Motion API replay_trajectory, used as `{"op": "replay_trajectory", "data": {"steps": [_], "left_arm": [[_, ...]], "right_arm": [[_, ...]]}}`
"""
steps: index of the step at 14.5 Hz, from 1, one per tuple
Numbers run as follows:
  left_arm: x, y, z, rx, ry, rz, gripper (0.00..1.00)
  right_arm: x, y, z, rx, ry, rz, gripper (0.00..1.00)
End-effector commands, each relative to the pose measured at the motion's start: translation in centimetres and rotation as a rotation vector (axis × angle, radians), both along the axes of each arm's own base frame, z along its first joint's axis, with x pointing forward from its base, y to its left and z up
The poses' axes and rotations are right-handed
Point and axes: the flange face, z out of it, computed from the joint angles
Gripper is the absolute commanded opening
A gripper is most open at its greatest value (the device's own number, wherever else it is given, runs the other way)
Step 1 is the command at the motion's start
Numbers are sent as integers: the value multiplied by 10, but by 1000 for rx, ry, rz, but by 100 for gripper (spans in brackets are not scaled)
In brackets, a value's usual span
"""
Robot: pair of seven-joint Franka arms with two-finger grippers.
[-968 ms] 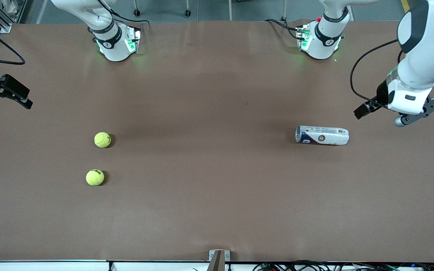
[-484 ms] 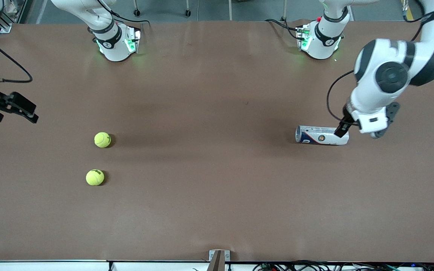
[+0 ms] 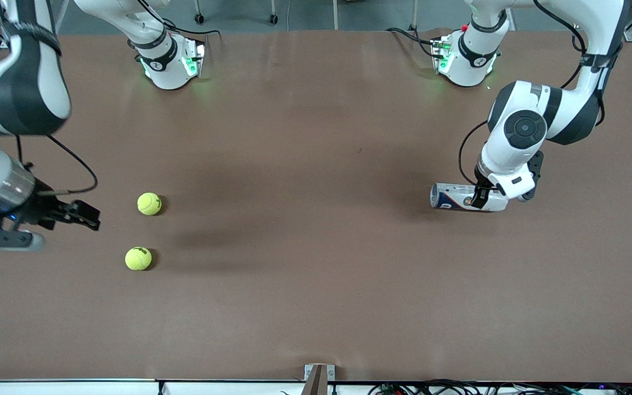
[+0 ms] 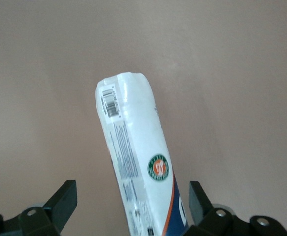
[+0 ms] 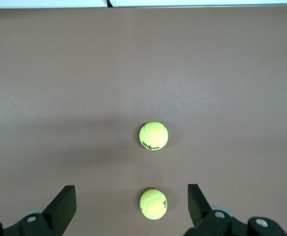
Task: Insert tennis ball vertically with right arm
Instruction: 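Grasp the can with the left gripper while the right gripper reaches the balls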
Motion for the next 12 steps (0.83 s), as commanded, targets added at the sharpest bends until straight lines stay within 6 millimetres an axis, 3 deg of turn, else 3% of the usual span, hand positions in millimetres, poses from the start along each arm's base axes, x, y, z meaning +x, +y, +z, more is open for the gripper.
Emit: {"op": "replay_trajectory", "data": {"steps": [1, 3, 7, 12], "left_arm": [[6, 8, -37, 27, -22, 66, 100], [4, 14, -53, 3, -26, 81, 100], [1, 23, -67, -5, -13, 95, 100], [-1, 19, -85, -26, -14, 121, 100]], "right_arm": [[-8, -2, -13, -10, 47, 12, 100], [-13, -4, -33, -10, 80, 6, 100], [-20, -8, -87, -2, 95, 0, 100], [-10, -12, -147, -9, 132, -7, 100]]}}
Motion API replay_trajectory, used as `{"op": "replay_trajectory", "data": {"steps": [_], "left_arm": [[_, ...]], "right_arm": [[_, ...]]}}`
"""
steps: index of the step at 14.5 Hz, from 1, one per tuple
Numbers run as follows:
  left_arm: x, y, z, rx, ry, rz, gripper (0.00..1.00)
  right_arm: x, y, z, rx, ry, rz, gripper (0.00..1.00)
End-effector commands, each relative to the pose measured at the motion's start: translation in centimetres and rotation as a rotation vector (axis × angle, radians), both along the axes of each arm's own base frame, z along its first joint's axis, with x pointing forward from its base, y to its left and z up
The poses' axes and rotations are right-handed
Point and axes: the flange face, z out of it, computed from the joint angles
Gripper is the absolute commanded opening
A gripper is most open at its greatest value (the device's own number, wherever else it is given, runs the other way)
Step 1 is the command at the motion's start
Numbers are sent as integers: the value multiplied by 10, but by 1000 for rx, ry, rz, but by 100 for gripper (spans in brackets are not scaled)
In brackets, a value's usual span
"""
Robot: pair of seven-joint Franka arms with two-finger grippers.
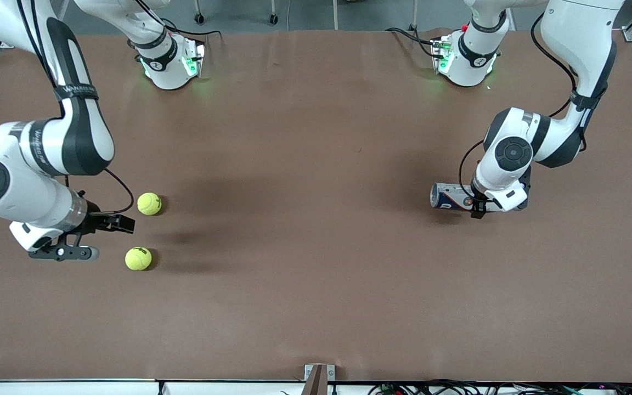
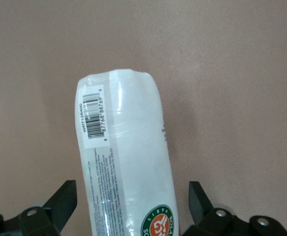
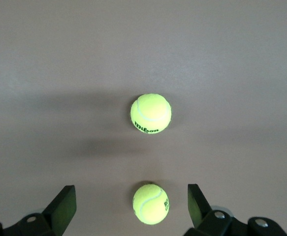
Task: Insert tennis ball vertically with right arm
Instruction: 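Grasp the can with the left gripper while the right gripper reaches the balls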
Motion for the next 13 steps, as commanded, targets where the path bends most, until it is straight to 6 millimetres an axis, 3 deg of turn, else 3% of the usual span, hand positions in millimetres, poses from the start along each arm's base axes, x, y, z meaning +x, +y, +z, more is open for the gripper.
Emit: {"op": "replay_trajectory", "data": {"steps": [1, 4, 10, 13], "left_arm": [[-4, -5, -12, -5, -12, 22, 100], [-6, -11, -19, -7, -5, 21, 100], [-14, -16, -48, 109, -40, 3, 100], [-20, -31, -50, 119, -32, -17, 100]], "right_arm": [[3, -5, -26, 2, 21, 2, 100], [3, -5, -52, -1, 59, -1, 100], [16, -9, -78, -2, 23, -4, 100], [24, -9, -98, -6, 38, 4, 100]]}}
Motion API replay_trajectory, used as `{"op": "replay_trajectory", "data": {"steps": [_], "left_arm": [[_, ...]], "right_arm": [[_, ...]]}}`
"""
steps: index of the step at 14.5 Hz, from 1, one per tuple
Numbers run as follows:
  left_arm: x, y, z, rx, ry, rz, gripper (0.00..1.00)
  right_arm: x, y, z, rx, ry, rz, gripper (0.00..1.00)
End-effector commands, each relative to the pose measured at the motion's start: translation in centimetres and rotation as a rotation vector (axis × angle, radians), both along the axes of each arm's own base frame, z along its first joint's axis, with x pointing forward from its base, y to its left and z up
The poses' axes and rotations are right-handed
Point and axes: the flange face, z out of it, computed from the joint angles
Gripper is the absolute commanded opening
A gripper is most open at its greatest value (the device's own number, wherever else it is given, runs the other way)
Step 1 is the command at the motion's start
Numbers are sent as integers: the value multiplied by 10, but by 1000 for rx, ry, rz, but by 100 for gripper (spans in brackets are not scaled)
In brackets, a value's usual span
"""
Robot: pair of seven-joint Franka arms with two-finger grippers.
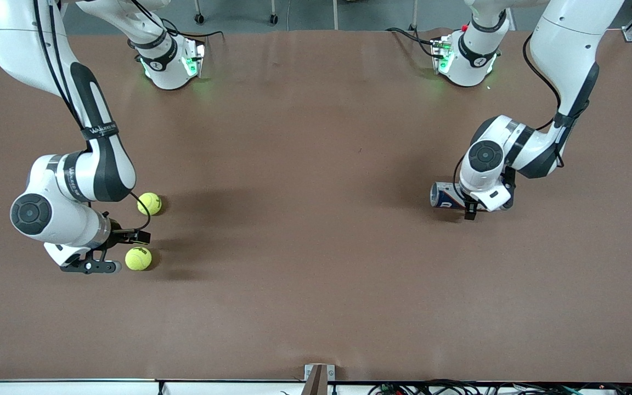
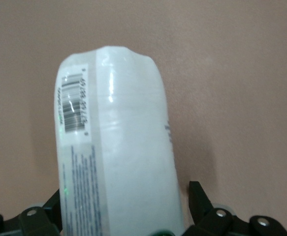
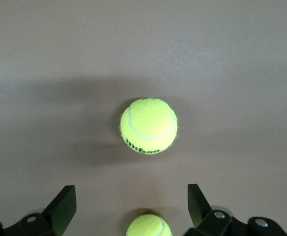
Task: Insert tennis ball vertically with right arm
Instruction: 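Grasp the can with the left gripper while the right gripper reaches the balls, then close the right gripper on the nearer tennis ball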
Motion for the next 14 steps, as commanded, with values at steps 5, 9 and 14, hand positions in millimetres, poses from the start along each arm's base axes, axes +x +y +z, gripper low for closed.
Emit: {"op": "replay_trajectory", "data": {"steps": [5, 9, 14], "left_arm": [[-19, -24, -15, 93, 55, -24, 100], [-27, -17, -28, 178, 68, -17, 100], [-29, -16, -33, 196, 71, -7, 100]], "right_arm": [[18, -23, -46, 48, 35, 13, 100], [19, -21, -56, 73, 42, -11, 100], [34, -21, -72, 70, 35, -13, 100]]}}
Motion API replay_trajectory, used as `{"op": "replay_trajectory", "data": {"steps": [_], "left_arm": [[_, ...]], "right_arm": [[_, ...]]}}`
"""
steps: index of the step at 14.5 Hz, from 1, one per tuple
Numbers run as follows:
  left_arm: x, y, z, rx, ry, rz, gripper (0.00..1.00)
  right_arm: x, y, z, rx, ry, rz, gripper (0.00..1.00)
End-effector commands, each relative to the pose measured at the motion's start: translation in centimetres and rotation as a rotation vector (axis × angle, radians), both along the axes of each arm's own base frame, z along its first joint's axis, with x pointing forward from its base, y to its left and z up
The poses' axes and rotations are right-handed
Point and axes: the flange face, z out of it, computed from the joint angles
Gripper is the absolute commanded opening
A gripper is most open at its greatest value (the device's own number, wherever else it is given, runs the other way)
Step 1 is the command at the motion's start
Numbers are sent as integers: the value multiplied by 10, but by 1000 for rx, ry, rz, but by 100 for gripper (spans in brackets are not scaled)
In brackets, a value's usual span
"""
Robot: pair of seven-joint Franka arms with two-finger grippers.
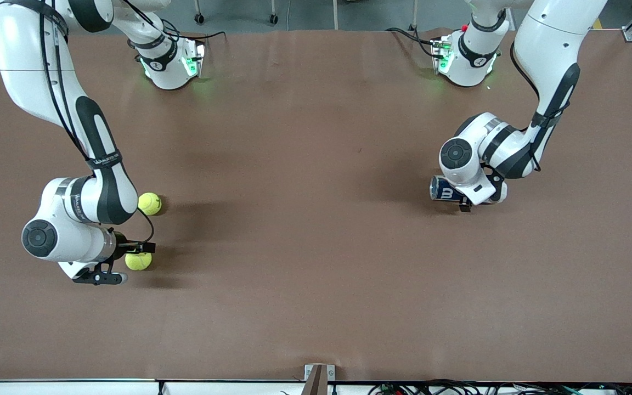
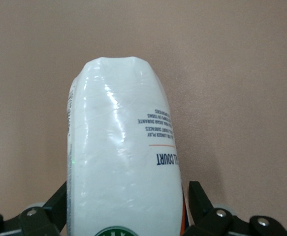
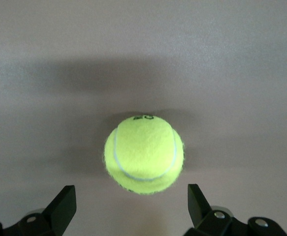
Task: Insert tennis ball vertically with right arm
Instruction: 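Close the right gripper on the nearer tennis ball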
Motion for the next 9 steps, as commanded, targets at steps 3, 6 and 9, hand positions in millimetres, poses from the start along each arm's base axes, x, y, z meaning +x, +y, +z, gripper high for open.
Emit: {"op": "replay_trajectory", "data": {"steps": [3, 6, 9], "left_arm": [[-10, 1, -27, 14, 26, 21, 100], [-10, 2, -27, 16, 25, 27, 100], [-10, 1, -27, 22, 25, 31, 97]], "right_arm": [[20, -2, -11, 4, -20, 16, 100], [20, -2, -15, 1, -13, 21, 100], [19, -4, -20, -2, -9, 21, 100]]}}
